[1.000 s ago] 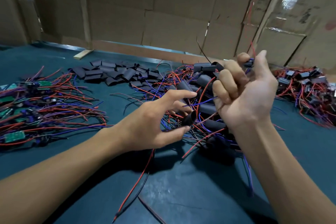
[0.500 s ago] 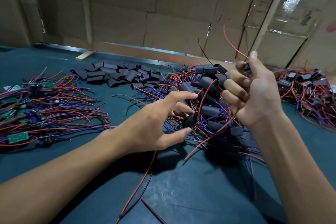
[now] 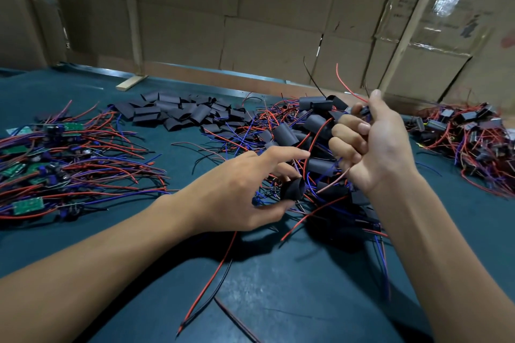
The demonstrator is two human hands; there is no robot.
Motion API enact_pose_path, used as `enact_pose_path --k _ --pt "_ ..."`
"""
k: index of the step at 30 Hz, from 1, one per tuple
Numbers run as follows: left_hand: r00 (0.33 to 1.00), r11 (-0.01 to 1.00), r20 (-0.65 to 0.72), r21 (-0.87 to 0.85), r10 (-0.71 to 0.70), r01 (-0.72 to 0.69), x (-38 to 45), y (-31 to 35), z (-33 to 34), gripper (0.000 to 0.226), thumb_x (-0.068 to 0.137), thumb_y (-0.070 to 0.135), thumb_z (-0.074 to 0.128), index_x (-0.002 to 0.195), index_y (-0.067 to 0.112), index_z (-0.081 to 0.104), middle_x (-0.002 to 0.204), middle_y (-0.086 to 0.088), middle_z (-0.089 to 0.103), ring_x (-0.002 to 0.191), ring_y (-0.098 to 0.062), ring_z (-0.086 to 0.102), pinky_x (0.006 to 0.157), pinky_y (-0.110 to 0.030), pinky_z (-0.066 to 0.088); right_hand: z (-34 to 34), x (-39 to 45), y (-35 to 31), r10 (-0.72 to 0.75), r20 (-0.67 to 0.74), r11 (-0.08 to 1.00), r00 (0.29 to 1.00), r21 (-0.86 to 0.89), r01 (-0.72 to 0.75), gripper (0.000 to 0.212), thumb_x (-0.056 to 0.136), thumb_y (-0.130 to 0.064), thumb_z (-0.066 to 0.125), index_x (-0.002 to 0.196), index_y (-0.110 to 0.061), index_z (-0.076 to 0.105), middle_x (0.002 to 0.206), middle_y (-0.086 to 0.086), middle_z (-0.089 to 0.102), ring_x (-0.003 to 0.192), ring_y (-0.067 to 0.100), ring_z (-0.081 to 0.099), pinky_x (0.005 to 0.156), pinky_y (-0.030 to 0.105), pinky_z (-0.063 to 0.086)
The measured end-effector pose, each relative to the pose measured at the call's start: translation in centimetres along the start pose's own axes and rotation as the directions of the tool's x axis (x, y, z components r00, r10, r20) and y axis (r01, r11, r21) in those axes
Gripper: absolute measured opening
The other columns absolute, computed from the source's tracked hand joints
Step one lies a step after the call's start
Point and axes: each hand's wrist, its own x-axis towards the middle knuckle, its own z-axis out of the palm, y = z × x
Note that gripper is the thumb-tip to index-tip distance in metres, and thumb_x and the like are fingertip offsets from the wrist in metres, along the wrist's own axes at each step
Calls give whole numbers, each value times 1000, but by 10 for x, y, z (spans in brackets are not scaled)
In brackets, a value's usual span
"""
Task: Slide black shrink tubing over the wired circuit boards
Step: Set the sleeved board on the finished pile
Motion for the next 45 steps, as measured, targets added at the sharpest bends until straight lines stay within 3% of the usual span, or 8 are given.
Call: enact_pose_path --k 14,22,25,28,31,34,41,45 --pt "1000 999 8 -38 13 -12 -2 2 1 71 88 24 75 146 23 35 123 8 68 114 -12 65 94 -40 53 3 1 12 -79 -78 996 994 -48 75 38 107 -51 39 84 -21 42 53 -7 22 36 7 14 32 15 13" --pt "1000 999 -18 -27 23 -23 -1 2 4 71 89 28 75 146 23 33 121 6 69 106 9 59 94 -26 52 7 -4 20 -223 -58 974 973 -51 220 38 107 -51 39 85 -21 44 53 -4 26 35 9 18 37 15 18" --pt "997 1000 -81 5 12 -12 -1 1 7 69 89 30 74 145 24 35 118 6 70 98 13 56 92 -21 51 9 -6 24 -269 12 962 963 -38 269 39 106 -51 39 82 -22 44 57 -3 33 39 11 26 40 17 23" --pt "975 998 -212 -28 -59 54 0 0 8 68 87 28 76 144 24 38 113 6 70 100 -3 66 93 -21 51 11 -6 35 -283 71 942 956 -166 291 38 106 -50 41 85 -22 55 65 -6 43 50 11 40 45 24 32" --pt "936 991 -328 -53 -130 119 2 -4 5 69 86 25 77 143 23 38 110 8 70 100 -4 68 91 -19 51 13 -7 43 -297 118 889 948 -327 319 37 107 -43 42 94 -20 68 70 -4 43 55 9 33 53 28 30" --pt "912 989 -387 1 -135 147 2 -8 -1 68 85 25 78 141 24 39 111 11 69 102 -3 67 91 -24 52 12 -7 43 -264 232 861 936 -382 337 27 106 -31 49 103 -14 71 83 5 49 58 11 29 55 27 27" --pt "905 961 -425 237 -27 140 6 -13 -11 61 86 20 75 139 8 46 116 1 70 102 -13 63 88 -40 52 5 -4 51 -119 304 865 945 -435 249 8 93 -4 66 100 -4 70 78 5 65 68 16 56 58 26 42" --pt "914 920 -400 379 64 101 5 -19 -18 57 85 17 73 136 1 51 114 -2 72 97 -16 61 83 -48 49 1 -2 57 -107 283 833 953 -498 242 10 88 -11 75 94 -3 76 78 9 69 71 17 60 57 26 45"
